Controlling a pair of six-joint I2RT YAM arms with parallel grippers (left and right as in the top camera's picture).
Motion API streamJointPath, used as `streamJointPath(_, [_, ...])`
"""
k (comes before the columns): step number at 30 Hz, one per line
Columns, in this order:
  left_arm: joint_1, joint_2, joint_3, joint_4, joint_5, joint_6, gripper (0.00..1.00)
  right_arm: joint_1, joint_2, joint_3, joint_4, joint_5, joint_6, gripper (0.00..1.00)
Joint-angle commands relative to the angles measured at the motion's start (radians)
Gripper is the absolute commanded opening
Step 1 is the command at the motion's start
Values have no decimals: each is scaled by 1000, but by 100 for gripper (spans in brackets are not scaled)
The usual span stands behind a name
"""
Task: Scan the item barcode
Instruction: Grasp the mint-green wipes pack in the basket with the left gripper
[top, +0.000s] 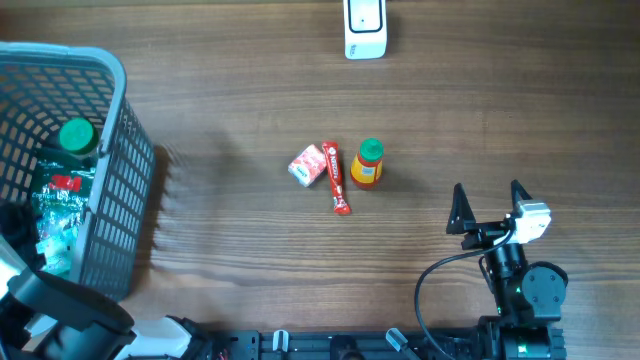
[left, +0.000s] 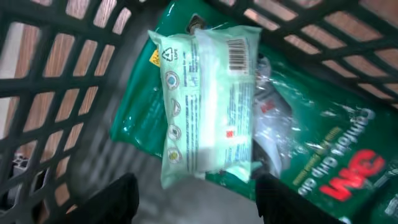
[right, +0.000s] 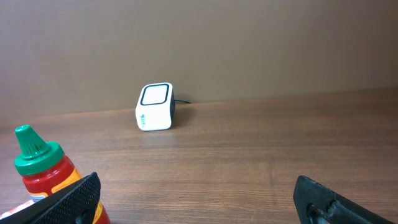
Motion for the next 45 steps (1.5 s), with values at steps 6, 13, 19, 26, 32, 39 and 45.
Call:
streamJointPath(6, [7,6,-259,242,-49,-2,82,1,-6,-1,6,-11,-19,100])
streamJointPath(13, [7,42,-310,313,-63,-1,38,1,-6,-1,6,-11,-19,100])
streamJointPath(19, [7,47,-365,346,-79,2,100,1,-6,-1,6,-11,-19,100])
streamJointPath(26, [7,39,-403,363,-50,2,4,1,-6,-1,6,-11,-19,100])
streamJointPath(32, [7,-68,-249,196,-30,2,4,1,-6,-1,6,-11,-19,100])
streamJointPath(39, [-3,-266,32,118,390,150,4,1,-6,-1,6,-11,-19,100])
streamJointPath(45, [-231,-483,55,286,754,157,4,1,-6,-1,6,-11,-19,100])
